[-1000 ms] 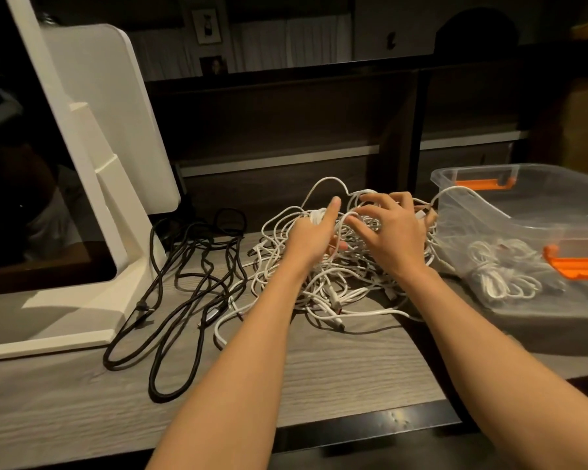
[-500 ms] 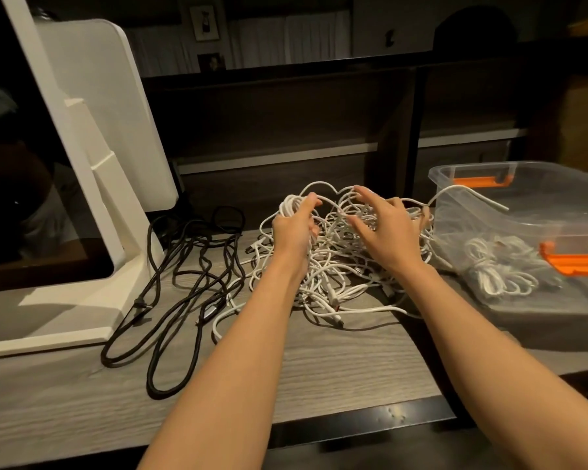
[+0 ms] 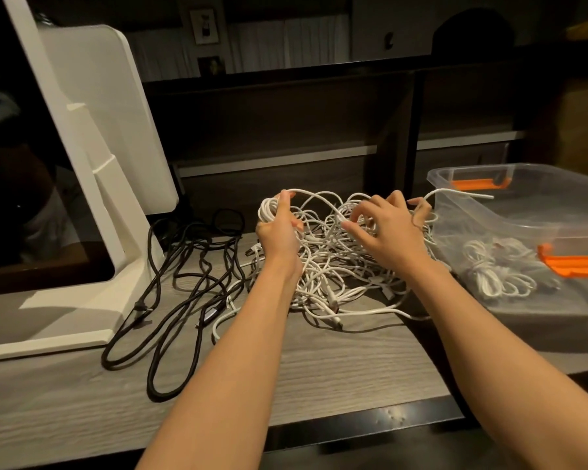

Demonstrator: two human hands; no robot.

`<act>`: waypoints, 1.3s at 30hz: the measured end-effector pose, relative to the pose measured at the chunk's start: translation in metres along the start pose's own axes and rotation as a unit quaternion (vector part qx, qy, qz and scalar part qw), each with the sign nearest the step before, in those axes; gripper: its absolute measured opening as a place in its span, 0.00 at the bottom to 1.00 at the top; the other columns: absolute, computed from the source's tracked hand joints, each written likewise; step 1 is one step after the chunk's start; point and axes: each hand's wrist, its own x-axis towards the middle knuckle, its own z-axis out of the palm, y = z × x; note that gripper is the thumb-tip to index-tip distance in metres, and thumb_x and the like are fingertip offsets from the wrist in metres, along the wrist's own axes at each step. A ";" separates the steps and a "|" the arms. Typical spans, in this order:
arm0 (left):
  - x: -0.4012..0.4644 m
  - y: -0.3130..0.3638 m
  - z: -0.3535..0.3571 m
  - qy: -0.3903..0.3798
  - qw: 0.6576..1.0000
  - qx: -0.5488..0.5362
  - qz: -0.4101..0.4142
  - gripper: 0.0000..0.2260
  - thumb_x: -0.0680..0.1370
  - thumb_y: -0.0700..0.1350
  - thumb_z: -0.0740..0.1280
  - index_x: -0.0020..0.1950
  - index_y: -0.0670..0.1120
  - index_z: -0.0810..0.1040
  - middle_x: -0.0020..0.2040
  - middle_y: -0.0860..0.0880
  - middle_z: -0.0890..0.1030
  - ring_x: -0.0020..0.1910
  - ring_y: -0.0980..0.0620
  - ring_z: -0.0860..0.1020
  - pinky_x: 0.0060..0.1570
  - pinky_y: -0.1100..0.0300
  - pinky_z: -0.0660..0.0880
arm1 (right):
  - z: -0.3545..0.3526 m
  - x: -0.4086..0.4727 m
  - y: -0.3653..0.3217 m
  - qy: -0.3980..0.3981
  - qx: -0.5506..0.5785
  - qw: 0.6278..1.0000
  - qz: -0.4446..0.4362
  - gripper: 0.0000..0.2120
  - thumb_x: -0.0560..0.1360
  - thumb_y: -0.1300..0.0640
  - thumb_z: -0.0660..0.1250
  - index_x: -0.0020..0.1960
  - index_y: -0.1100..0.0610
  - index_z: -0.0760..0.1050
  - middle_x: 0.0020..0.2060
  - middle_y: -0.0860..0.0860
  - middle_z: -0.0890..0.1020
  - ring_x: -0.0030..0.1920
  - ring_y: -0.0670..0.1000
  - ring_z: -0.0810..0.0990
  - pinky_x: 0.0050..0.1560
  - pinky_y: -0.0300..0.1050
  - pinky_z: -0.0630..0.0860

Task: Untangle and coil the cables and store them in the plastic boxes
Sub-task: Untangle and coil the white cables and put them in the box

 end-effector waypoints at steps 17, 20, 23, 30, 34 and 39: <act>0.001 0.003 0.002 -0.078 0.992 -0.086 -0.055 0.12 0.81 0.53 0.62 0.51 0.47 0.81 0.27 0.52 0.65 0.24 0.59 0.65 0.27 0.66 0.63 | 0.000 0.000 -0.004 -0.087 -0.098 0.989 0.065 0.15 0.79 0.40 0.58 0.60 0.44 0.75 0.57 0.48 0.75 0.64 0.51 0.69 0.67 0.60 0.53; 0.002 0.006 -0.001 -0.051 0.988 -0.134 -0.051 0.11 0.81 0.53 0.62 0.50 0.48 0.81 0.26 0.53 0.66 0.24 0.60 0.66 0.27 0.67 0.64 | 0.000 0.001 -0.003 -0.109 -0.103 0.986 0.073 0.22 0.77 0.34 0.54 0.60 0.43 0.76 0.58 0.48 0.75 0.65 0.51 0.67 0.67 0.60 0.54; 0.006 0.007 -0.007 -0.020 0.997 -0.075 -0.017 0.12 0.81 0.52 0.62 0.51 0.48 0.82 0.25 0.54 0.68 0.24 0.59 0.67 0.32 0.63 0.72 | -0.002 0.001 -0.005 -0.088 -0.061 0.990 0.094 0.27 0.77 0.33 0.47 0.56 0.45 0.80 0.55 0.48 0.76 0.65 0.52 0.68 0.67 0.61 0.51; -0.001 0.003 0.002 -0.031 0.993 0.098 0.053 0.13 0.82 0.51 0.62 0.41 0.50 0.80 0.26 0.53 0.68 0.28 0.57 0.68 0.39 0.61 0.72 | -0.001 -0.002 -0.021 0.085 0.002 0.995 0.045 0.13 0.81 0.51 0.57 0.52 0.51 0.80 0.49 0.47 0.82 0.56 0.52 0.75 0.67 0.59 0.50; 0.005 -0.001 0.001 -0.031 0.989 0.133 0.065 0.14 0.82 0.50 0.62 0.43 0.44 0.79 0.29 0.49 0.69 0.29 0.57 0.69 0.26 0.76 0.68 | 0.002 -0.002 -0.025 0.181 0.007 0.983 0.028 0.10 0.78 0.56 0.61 0.50 0.52 0.81 0.39 0.49 0.81 0.49 0.51 0.74 0.57 0.52 0.54; 0.004 -0.004 0.000 -0.007 0.977 0.200 0.073 0.15 0.82 0.52 0.62 0.49 0.42 0.81 0.27 0.50 0.70 0.27 0.56 0.70 0.27 0.70 0.70 | 0.002 -0.002 -0.025 0.170 -0.045 0.984 -0.014 0.09 0.74 0.64 0.68 0.52 0.56 0.81 0.36 0.51 0.82 0.41 0.57 0.76 0.38 0.46 0.64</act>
